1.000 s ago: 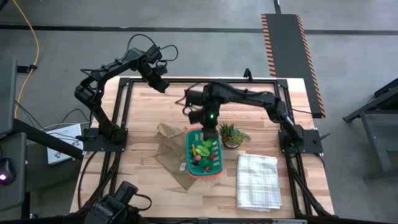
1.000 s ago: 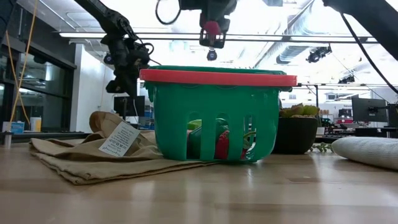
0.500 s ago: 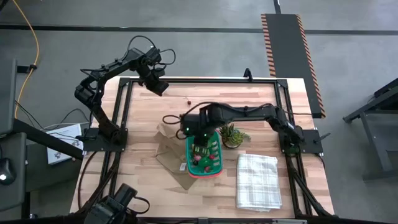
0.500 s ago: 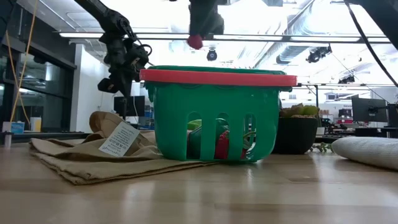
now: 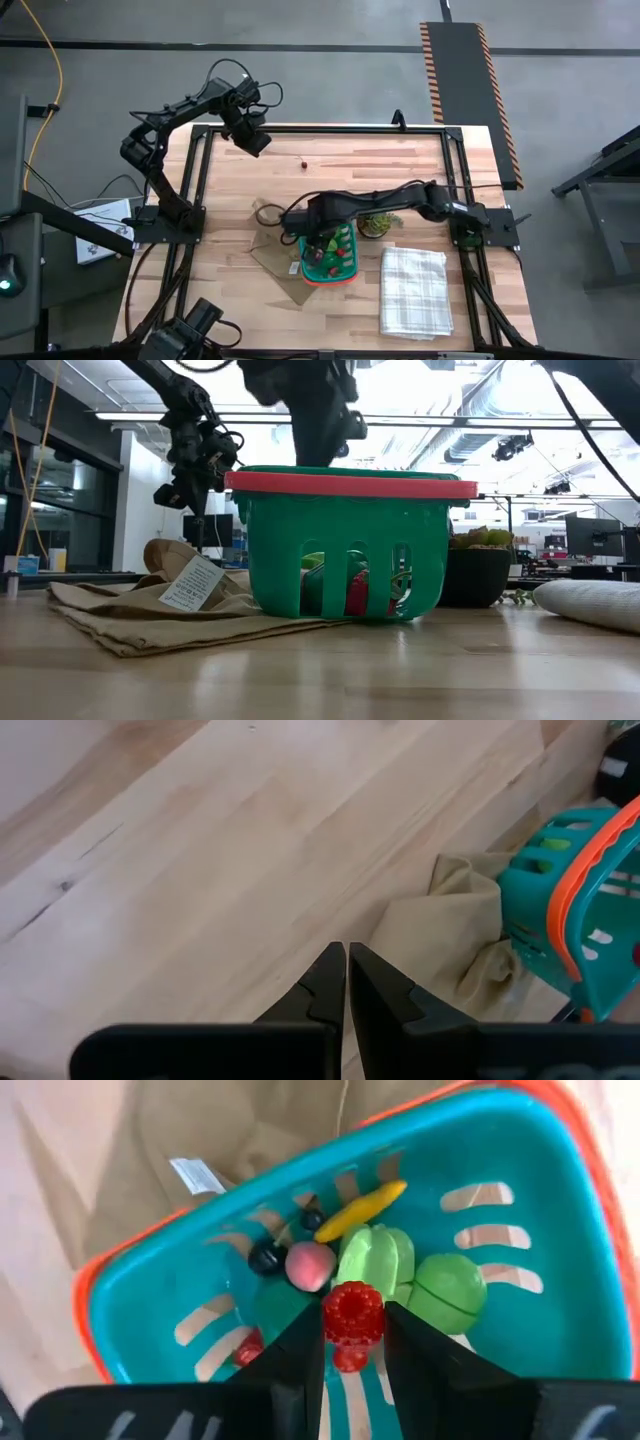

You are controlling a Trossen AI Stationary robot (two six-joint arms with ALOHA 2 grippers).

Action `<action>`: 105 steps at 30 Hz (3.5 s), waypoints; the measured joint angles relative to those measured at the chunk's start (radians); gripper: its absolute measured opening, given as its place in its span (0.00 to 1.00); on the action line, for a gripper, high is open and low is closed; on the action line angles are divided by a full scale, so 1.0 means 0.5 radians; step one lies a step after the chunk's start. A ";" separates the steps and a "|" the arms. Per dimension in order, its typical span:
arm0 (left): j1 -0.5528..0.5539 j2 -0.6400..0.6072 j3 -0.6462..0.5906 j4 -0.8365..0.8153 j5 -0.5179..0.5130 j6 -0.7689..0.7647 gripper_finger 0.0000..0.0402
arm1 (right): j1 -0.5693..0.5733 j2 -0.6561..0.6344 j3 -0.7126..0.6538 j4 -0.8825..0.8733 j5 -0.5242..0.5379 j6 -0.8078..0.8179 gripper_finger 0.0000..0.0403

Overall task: Pick and placing Produce into tupperware
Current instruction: Put the red raspberry into the green basket, then put the red cherry into the green basket

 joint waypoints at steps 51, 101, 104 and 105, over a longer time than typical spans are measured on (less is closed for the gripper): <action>-0.104 0.000 -0.001 0.074 -0.219 0.502 0.02 | -0.017 0.053 0.030 -0.191 -0.153 0.060 0.39; -0.154 -0.002 -0.002 3.482 1.028 -0.988 0.02 | -1.913 -0.984 -1.573 2.056 -1.789 -0.613 0.34; -0.105 -0.017 -0.001 3.527 0.918 -1.210 0.02 | -1.990 -0.984 -1.686 2.152 -1.803 -0.486 0.34; -0.086 -0.030 -0.001 3.497 0.861 -1.293 0.02 | -2.018 -0.984 -1.702 2.141 -1.802 -0.471 0.34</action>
